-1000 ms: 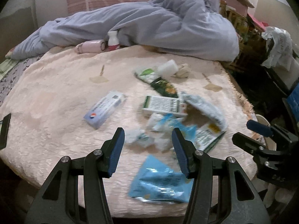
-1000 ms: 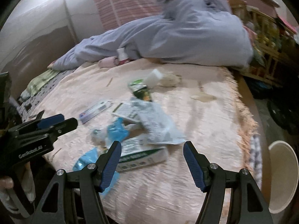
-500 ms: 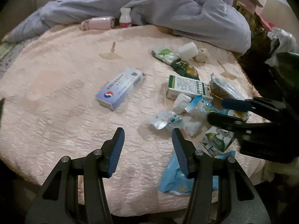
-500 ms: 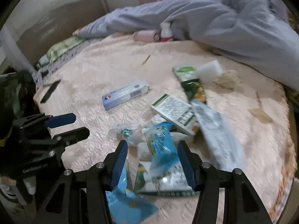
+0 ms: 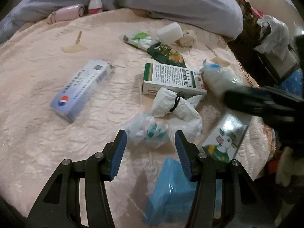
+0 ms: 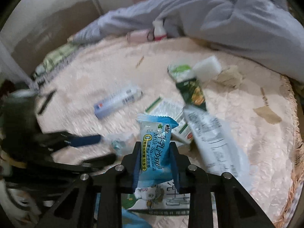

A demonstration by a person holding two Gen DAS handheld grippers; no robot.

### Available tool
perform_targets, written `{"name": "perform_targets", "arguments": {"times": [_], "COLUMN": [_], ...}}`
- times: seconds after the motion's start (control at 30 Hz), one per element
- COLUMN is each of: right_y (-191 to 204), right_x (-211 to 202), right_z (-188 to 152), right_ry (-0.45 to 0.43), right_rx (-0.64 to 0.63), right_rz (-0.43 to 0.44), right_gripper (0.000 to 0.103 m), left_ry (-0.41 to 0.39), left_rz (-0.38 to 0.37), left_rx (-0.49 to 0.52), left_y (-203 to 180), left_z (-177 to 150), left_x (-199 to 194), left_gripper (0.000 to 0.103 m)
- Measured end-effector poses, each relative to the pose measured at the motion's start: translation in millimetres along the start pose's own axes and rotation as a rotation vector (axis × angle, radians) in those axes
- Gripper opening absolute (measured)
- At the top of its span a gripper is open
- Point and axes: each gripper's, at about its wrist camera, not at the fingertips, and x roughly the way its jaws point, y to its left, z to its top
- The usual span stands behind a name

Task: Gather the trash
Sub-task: 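Grasp the blue milk snack wrapper with the right gripper while left grasps clear plastic wrap, then carry both wrappers to the white bucket and open both grippers over it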

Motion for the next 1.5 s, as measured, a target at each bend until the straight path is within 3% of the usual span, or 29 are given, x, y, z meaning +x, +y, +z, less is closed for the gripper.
{"name": "perform_targets", "arguments": {"times": [0.07, 0.1, 0.17, 0.43, 0.7, 1.13, 1.5], "right_y": [-1.1, -2.1, -2.1, -2.1, -16.0, -64.2, -137.3], "right_x": [-12.0, -19.2, -27.6, -51.0, -73.9, -115.9, -158.6], "right_z": [-1.9, -3.2, -5.9, -17.5, -32.3, -61.7, -105.8], "right_ry": [-0.024, -0.039, -0.056, -0.096, -0.131, -0.181, -0.199], "right_rx": [0.013, 0.022, 0.032, 0.036, 0.066, 0.142, 0.249], "right_rz": [0.013, 0.023, 0.028, 0.019, -0.014, -0.098, -0.215], "right_gripper": [0.027, 0.027, 0.027, 0.027, 0.027, 0.027, 0.027], "left_ry": [0.019, 0.024, 0.047, -0.036, -0.090, -0.075, -0.030], "left_rz": [-0.026, -0.038, -0.064, -0.090, -0.111, -0.139, -0.179], "left_rx": [-0.015, -0.028, -0.058, -0.086, -0.031, 0.079, 0.186], "left_y": [2.3, 4.3, 8.6, 7.6, -31.2, -121.7, -209.6], "left_z": [2.3, 2.2, 2.5, 8.9, 16.2, 16.1, 15.5], "left_x": [9.7, 12.7, 15.8, -26.8, -57.5, -48.3, -22.6], "left_gripper": [0.048, 0.034, 0.016, 0.016, 0.016, 0.016, 0.016]}}
